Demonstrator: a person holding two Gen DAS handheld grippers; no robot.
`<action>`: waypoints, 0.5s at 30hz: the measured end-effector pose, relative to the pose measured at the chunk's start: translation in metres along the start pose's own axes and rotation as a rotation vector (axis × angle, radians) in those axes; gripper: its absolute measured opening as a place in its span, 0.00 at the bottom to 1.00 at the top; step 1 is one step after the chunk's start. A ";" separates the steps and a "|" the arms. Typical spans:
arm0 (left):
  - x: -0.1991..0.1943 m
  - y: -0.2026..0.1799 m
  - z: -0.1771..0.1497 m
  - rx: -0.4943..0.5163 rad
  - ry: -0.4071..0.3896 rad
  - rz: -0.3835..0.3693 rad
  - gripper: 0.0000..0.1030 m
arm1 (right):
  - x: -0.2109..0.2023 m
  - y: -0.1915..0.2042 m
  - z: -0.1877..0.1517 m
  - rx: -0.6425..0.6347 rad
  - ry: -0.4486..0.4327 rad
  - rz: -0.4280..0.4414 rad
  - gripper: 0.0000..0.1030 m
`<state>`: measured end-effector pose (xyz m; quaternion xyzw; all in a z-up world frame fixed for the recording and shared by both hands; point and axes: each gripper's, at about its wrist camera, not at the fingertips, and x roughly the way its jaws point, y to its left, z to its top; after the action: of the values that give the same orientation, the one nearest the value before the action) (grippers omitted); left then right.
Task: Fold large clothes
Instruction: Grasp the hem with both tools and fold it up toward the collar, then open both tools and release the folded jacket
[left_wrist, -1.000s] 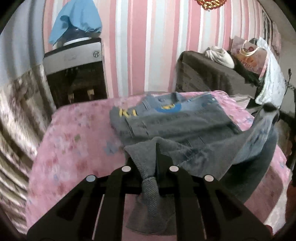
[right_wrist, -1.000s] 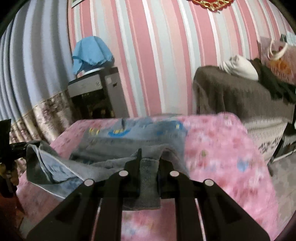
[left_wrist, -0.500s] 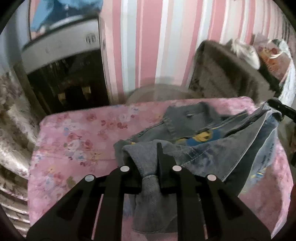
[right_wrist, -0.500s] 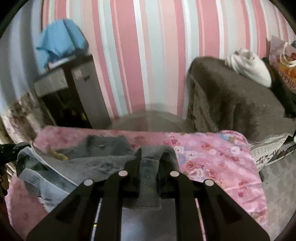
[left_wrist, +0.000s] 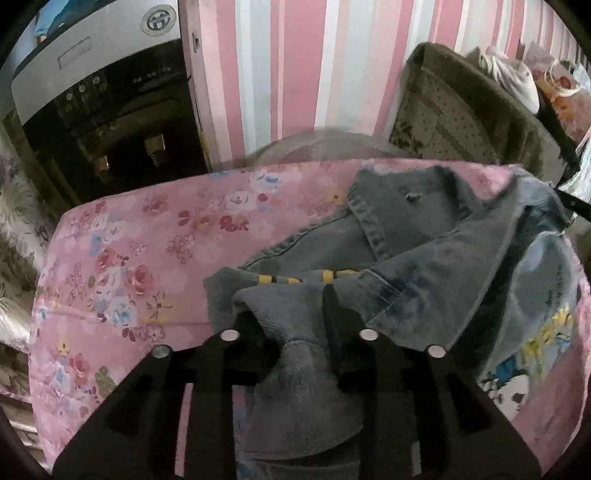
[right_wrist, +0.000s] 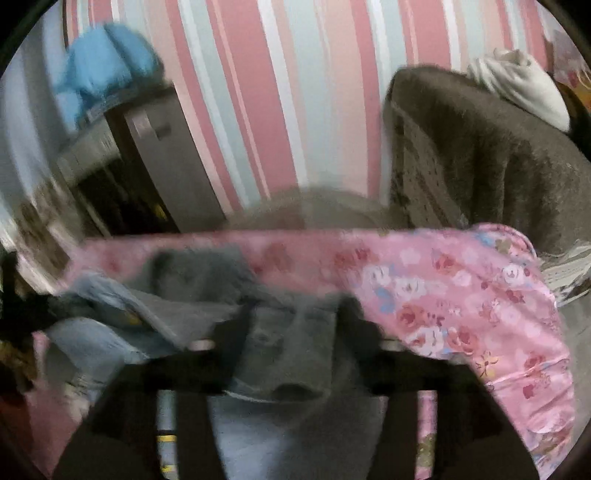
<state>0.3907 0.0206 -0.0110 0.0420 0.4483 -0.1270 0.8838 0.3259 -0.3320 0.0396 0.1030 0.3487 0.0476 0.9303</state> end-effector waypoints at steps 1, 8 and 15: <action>-0.004 -0.002 0.001 0.003 -0.009 -0.005 0.34 | -0.006 0.000 0.003 0.003 -0.009 0.009 0.59; -0.017 -0.009 0.011 0.000 -0.024 -0.030 0.45 | -0.019 0.003 0.003 -0.053 -0.010 -0.051 0.59; -0.034 0.005 0.018 -0.069 -0.032 -0.133 0.50 | -0.012 -0.003 -0.009 -0.071 0.009 -0.089 0.59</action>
<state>0.3863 0.0280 0.0266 -0.0205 0.4399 -0.1703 0.8815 0.3106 -0.3355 0.0396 0.0539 0.3554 0.0190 0.9330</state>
